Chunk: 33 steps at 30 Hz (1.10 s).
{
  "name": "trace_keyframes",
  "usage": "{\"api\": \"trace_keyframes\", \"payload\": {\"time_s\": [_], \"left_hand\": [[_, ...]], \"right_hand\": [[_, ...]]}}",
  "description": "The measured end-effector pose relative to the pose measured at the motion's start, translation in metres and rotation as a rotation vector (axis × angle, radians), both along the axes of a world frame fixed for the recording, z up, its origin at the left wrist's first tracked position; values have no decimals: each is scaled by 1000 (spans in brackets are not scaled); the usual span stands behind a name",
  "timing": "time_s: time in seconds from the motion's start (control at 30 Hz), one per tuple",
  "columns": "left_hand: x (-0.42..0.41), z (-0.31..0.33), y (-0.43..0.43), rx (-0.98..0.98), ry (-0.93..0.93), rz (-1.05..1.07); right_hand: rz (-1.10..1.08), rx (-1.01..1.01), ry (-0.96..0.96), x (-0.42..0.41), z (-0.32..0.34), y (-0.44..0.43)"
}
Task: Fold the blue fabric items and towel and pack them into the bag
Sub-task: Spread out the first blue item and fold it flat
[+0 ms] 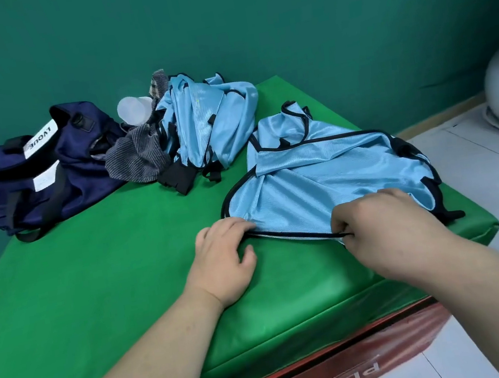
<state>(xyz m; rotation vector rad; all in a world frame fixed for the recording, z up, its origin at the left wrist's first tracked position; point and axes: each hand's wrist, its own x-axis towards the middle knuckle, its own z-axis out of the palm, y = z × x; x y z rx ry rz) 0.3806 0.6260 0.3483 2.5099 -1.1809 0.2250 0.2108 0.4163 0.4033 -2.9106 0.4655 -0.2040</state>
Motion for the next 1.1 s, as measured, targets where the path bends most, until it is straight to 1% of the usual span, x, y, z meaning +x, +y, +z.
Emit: {"api": "trace_keyframes", "payload": {"time_s": [0.13,0.3,0.4,0.5,0.77,0.93,1.1], "left_hand": [[0,1,0,-30,23,60],[-2,0,1,-73,25,85],[-2,0,1,-93,27,95],[-3,0,1,-101,18,107],[-5,2,-1,-99,26,147],[-5,3,-2,-85,30,170],[-4,3,-1,-59,27,226]], "right_hand": [[7,-15,61,5,-3,1],[5,-16,60,6,-3,1],[-12,5,-23,5,-1,-1],[-28,71,-117,5,4,-2],[-85,200,-230,1,8,-1],[-145,244,-226,2,7,-1],[-102,262,-162,1,9,0]]}}
